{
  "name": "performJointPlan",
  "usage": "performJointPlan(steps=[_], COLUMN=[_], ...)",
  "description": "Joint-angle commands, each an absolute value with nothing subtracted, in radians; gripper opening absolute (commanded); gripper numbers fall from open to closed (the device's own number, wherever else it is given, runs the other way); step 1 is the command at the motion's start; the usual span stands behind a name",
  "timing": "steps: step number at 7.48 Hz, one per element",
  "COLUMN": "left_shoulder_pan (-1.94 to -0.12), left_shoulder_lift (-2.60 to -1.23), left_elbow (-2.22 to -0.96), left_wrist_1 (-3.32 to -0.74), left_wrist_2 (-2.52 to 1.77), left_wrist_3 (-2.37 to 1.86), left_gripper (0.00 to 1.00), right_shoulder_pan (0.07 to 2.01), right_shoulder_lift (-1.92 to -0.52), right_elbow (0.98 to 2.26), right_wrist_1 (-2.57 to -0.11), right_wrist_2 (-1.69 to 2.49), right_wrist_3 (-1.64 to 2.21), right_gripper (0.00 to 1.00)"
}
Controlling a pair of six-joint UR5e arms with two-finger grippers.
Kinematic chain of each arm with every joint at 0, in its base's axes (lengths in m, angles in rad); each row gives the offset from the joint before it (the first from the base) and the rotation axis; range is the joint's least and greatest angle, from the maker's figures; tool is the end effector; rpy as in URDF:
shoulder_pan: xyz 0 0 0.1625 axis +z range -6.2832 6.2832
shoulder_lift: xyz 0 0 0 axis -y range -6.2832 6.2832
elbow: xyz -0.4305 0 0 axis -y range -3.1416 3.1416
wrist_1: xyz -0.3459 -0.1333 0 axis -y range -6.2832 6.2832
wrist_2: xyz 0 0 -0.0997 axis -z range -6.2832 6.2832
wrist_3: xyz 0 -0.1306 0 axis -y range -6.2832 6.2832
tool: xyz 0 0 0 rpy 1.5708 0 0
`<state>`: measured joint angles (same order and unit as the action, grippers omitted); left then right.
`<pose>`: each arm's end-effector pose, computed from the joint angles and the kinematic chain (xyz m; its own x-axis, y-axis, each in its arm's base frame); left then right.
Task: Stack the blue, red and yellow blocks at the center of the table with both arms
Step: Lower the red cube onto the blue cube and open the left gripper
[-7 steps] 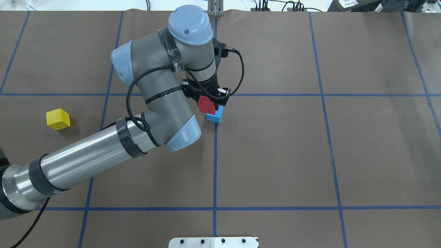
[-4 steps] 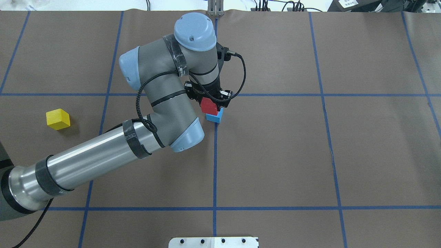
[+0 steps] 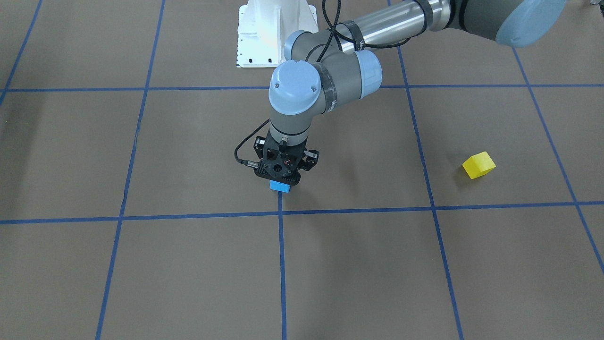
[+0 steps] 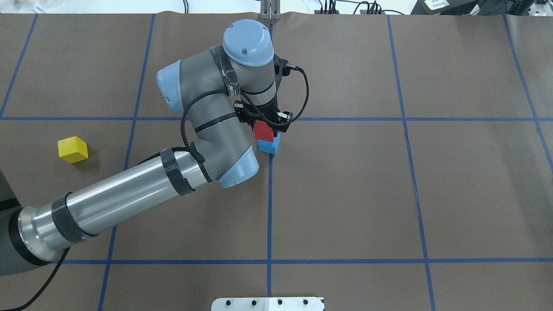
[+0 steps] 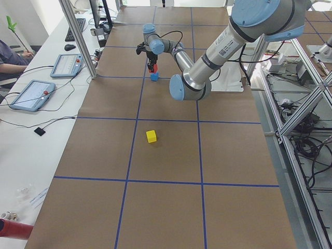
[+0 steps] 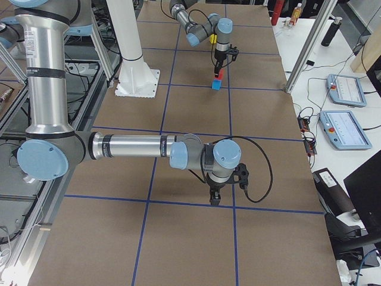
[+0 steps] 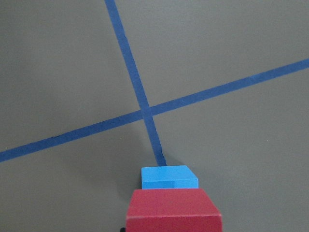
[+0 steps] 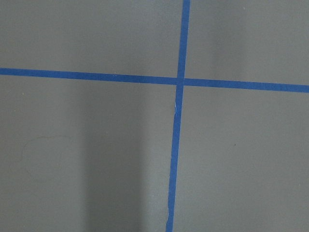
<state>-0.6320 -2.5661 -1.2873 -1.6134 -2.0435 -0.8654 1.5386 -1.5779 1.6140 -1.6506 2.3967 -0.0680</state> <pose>0.5820 -0.5176 0.1873 0.6255 0.2574 -0.7365 -0.1723 0.9663 0.1914 0.0232 -0.4393 0.6733 0.6748 -0.0576 0.7357 0.0782 0.9969 0.0063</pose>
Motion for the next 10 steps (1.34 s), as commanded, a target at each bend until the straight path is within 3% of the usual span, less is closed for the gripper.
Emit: performJointPlan(steps=[1, 8, 9, 10], left_shoulder_pan=[-0.632, -0.614, -0.614, -0.614], left_shoulder_lift=[-2.569, -2.572, -2.574, -2.576], left_elbow=[-1.276, -1.226, -1.227, -1.226], left_wrist_1=[-1.614, -1.680, -1.680, -1.680], left_wrist_2=[-2.039, -2.023, -2.023, -2.023], left_wrist_3=[-0.919, -0.931, -0.930, -0.928], left_gripper=[0.00, 0.00, 0.11, 0.33], right_shoulder_pan=[1.539, 1.539, 1.539, 1.539], right_shoulder_lift=[-1.578, -1.578, -1.578, -1.578], right_elbow=[1.614, 1.605, 1.605, 1.605], right_wrist_1=[-1.651, -1.651, -1.651, -1.651], right_wrist_2=[2.399, 2.396, 2.396, 2.396], right_wrist_3=[-0.067, -0.077, -0.078, -0.078], right_gripper=[1.00, 1.00, 1.00, 1.00])
